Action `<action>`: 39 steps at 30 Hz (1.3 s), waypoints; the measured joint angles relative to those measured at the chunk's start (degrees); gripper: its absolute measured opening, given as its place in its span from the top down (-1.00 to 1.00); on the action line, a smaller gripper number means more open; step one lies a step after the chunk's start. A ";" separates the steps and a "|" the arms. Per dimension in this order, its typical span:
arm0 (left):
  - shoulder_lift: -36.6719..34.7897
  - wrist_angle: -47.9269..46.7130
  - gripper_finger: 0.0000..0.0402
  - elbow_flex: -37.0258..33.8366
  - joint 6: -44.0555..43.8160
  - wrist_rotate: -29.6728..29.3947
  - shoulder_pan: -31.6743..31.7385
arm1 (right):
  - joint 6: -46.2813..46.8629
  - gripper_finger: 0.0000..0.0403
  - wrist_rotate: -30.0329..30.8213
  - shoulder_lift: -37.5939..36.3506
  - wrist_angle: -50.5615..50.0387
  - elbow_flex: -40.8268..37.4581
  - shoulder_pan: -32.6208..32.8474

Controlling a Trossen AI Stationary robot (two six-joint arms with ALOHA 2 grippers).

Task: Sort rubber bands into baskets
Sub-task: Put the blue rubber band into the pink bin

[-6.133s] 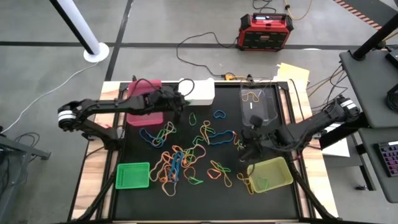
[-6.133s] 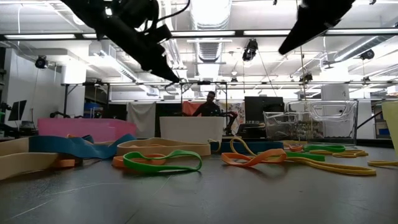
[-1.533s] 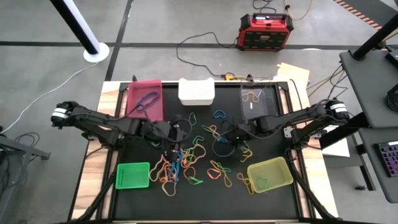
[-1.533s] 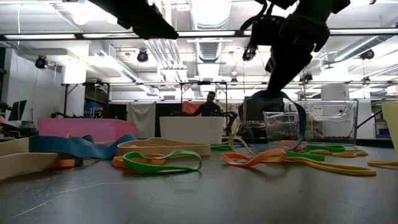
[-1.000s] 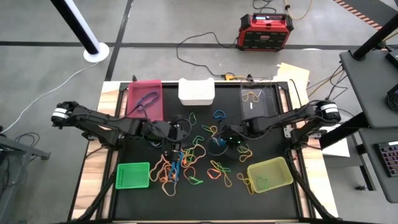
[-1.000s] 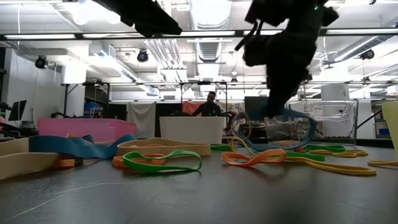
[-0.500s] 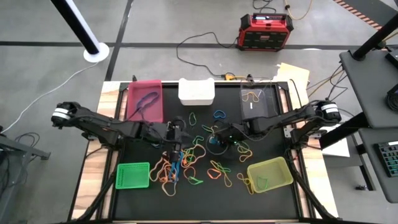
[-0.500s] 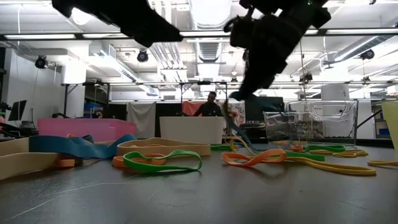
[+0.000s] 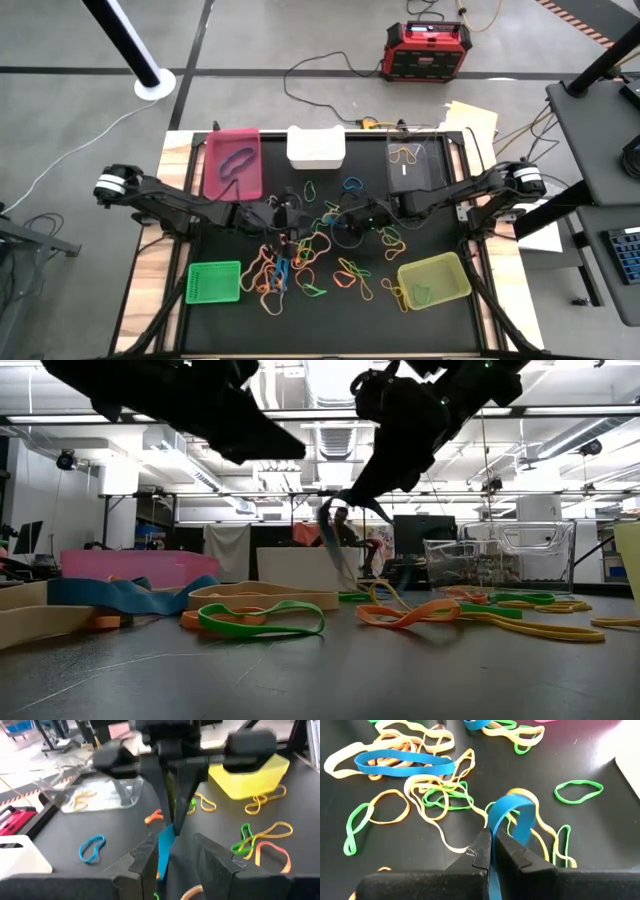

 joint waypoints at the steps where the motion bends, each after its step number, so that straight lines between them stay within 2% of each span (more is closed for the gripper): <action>1: 0.95 0.84 0.47 0.29 0.00 -0.01 0.01 | 0.00 0.96 0.03 0.00 0.17 0.00 0.00; 13: 8.95 -1.53 0.47 4.76 0.26 -0.11 0.71 | -4.09 0.96 -1.86 -0.44 0.71 -0.02 1.73; 20: 8.65 -2.37 0.47 4.36 -1.13 -0.20 1.55 | -7.80 0.96 -1.86 -1.84 1.60 0.00 3.63; 31: 4.89 -2.86 0.48 4.70 2.05 1.55 1.44 | -8.59 0.96 -1.85 -1.92 2.38 0.00 3.63; 34: 4.87 -3.49 0.58 4.68 2.44 1.56 1.51 | -8.57 0.96 -1.85 -1.92 2.45 0.00 3.63; 39: 4.86 -3.58 0.95 4.68 3.33 1.55 1.49 | -7.95 0.95 -1.60 -1.91 2.77 0.00 3.62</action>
